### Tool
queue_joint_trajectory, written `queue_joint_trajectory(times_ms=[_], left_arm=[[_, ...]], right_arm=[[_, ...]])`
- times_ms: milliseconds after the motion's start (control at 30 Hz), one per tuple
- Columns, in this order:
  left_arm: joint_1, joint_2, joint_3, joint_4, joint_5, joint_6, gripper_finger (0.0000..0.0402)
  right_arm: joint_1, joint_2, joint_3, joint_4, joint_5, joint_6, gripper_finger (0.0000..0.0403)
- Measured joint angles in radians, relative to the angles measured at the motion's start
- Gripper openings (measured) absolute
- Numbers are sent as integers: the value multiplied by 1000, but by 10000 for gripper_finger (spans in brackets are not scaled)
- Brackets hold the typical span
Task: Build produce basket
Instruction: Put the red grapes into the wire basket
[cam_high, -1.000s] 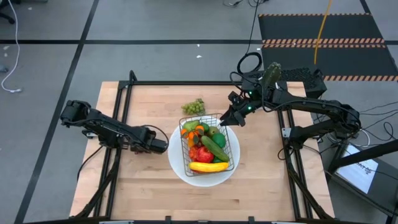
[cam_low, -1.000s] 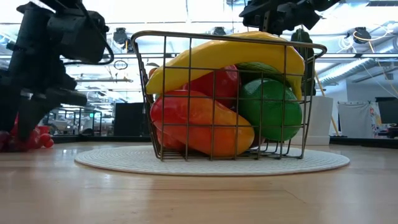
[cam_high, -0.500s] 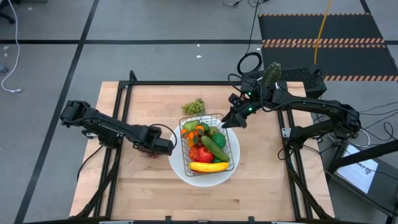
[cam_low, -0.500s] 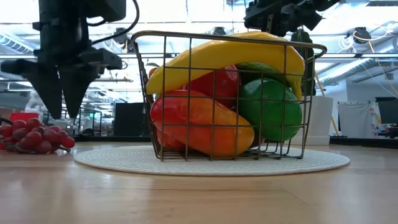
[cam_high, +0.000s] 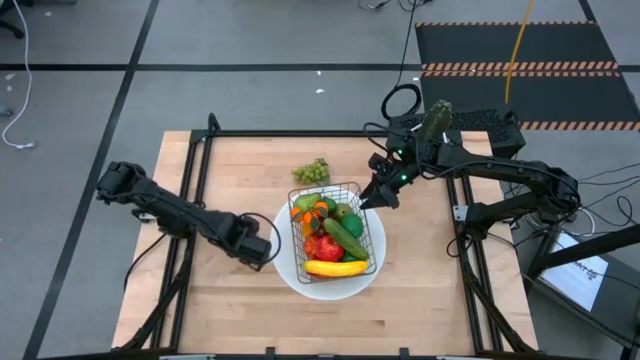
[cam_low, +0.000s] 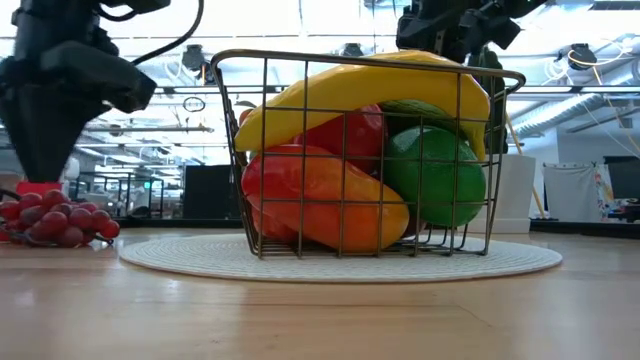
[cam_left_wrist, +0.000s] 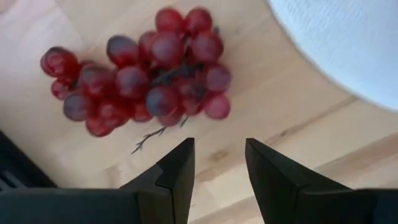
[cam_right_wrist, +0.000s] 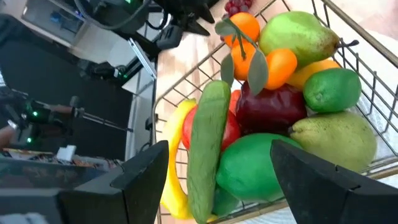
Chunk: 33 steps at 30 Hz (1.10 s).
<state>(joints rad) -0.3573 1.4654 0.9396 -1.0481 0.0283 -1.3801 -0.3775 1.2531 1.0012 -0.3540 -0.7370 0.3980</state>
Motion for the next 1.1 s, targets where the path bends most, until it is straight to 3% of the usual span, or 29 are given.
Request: queue_joint_trajectory(times_ms=[333,600,933,1100], left_arm=[[-18,0,-119,51,64,2,145],[-10,0,-161,92,30,43,147],[-2,0,-170,123,-32,185,220],[14,1,-234,138,-21,181,214]], right_arm=[[0,0,0,-11,1,-22,274],[0,0,0,-19,2,-22,274],[0,0,0,-18,7,-22,274],[0,0,0,-18,7,-21,274]])
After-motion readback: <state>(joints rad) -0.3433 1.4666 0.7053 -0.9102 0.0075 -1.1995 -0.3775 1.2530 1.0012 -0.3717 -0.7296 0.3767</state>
